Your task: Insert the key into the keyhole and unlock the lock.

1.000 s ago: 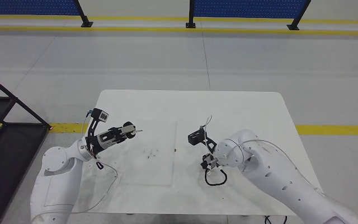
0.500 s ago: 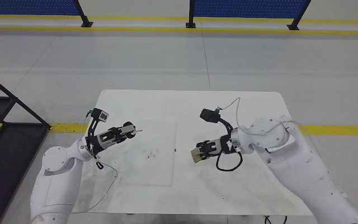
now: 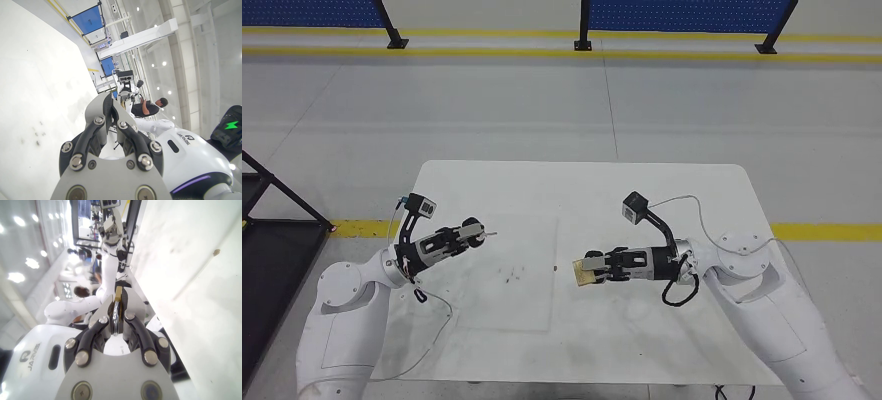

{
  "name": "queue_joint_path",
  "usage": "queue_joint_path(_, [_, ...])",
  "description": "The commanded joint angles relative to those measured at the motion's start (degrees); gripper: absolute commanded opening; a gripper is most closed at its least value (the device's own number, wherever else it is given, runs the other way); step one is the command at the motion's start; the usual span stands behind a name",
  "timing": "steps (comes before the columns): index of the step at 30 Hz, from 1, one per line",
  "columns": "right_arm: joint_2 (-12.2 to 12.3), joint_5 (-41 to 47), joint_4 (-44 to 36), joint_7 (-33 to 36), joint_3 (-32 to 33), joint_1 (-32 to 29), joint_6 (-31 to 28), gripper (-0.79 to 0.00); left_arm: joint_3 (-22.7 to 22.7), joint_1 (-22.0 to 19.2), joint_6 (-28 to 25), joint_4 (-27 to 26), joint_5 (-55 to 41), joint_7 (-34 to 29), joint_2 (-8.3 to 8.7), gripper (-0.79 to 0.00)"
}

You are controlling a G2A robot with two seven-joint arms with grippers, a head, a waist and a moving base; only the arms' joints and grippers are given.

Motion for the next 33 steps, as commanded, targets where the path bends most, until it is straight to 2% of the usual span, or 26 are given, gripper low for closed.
queue_joint_path(1, [0.0, -0.1, -0.1, 0.0, 0.0, 0.0, 0.1, -0.785, 0.0, 0.0, 0.0, 0.0, 0.0, 0.0, 0.00, -0.785])
queue_joint_path(13, [0.0, -0.1, -0.1, 0.0, 0.0, 0.0, 0.1, -0.785, 0.0, 0.0, 0.0, 0.0, 0.0, 0.0, 0.00, -0.785])
queue_joint_path(20, [-0.4, 0.9, -0.7, -11.0, 1.1, -4.3, -6.3, -0.785, 0.0, 0.0, 0.0, 0.0, 0.0, 0.0, 0.00, -0.785])
queue_joint_path(28, [-0.8, 0.6, -0.7, -17.6, 0.8, -8.1, -12.2, -0.785, 0.0, 0.0, 0.0, 0.0, 0.0, 0.0, 0.00, -0.785])
queue_joint_path(33, [-1.2, 0.8, 0.2, -18.9, -0.5, -8.1, -14.4, -0.785, 0.0, 0.0, 0.0, 0.0, 0.0, 0.0, 0.00, -0.785])
